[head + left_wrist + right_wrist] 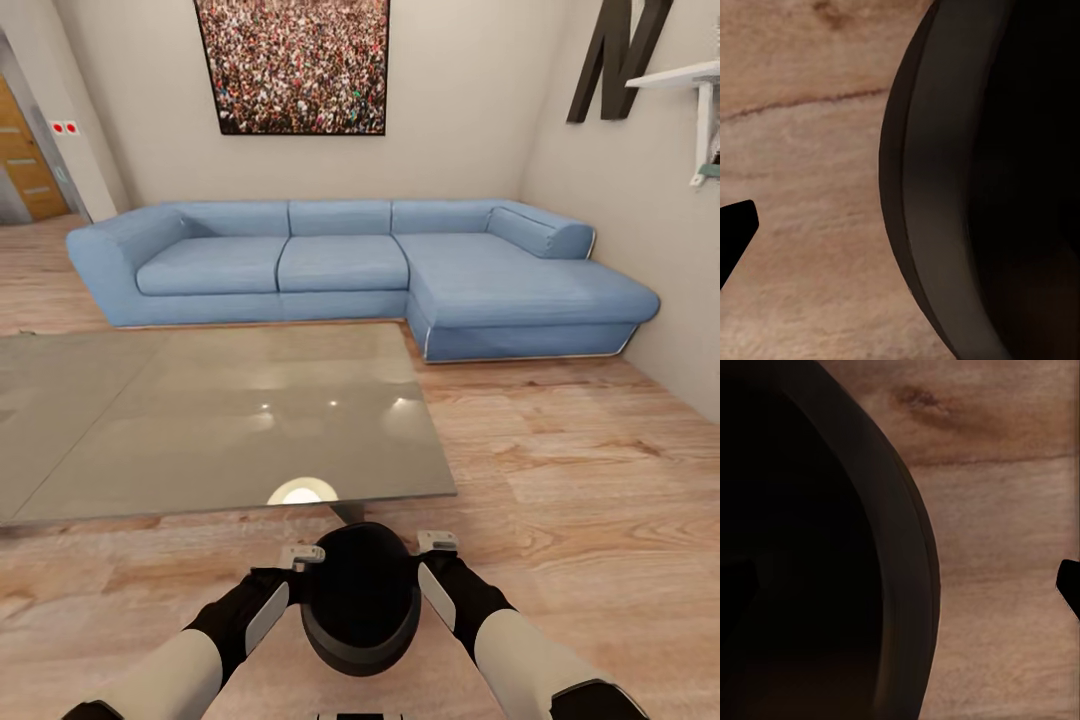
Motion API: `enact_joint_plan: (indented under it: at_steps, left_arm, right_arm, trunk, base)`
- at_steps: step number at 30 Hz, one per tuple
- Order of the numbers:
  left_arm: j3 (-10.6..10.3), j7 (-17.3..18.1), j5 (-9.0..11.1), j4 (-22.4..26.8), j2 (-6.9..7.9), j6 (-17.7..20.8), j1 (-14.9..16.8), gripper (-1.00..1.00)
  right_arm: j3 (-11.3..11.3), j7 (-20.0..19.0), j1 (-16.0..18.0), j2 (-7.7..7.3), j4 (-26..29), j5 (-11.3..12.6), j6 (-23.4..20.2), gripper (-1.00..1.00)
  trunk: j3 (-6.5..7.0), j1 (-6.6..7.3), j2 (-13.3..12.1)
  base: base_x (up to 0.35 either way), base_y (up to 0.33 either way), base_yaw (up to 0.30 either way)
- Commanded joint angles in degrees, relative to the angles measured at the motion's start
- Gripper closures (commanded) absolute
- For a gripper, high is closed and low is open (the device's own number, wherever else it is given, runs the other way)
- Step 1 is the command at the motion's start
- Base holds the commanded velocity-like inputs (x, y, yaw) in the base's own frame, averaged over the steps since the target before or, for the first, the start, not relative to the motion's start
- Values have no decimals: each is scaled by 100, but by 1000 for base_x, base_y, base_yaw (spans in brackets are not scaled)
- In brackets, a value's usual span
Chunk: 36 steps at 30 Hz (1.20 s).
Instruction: Place each of the two pumpkins and all three candles from the living room inside a cabinet in the living room (use any cabinet), then make sure every cabinet is closed, and position the cauldron so it is next to a table in the living room.
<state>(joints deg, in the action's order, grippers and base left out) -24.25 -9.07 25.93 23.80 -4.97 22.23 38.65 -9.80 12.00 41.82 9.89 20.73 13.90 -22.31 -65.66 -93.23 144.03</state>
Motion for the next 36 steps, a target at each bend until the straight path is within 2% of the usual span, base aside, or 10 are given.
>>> enact_joint_plan:
  at_steps: [1, 21, 36]
  left_arm:
    - [-43, -49, 61, 9, 5, 19, 3, -100]
    - [10, -43, 61, -28, 5, 20, 3, -100]
    - [-18, -43, 61, 27, 8, 19, 3, -100]
  right_arm:
    - [-48, 48, 1, -4, 10, 61, -27, -100]
    - [-29, 58, -25, -14, 9, 62, -2, -100]
    - [0, 66, -51, -20, 19, 74, -2, -100]
  trunk:
    - [18, 3, 0]
    - [461, 55, -26]
    - [461, 55, -26]
  base:
    - [0, 0, 0]
    - [0, 0, 0]
    - [-49, 0, 0]
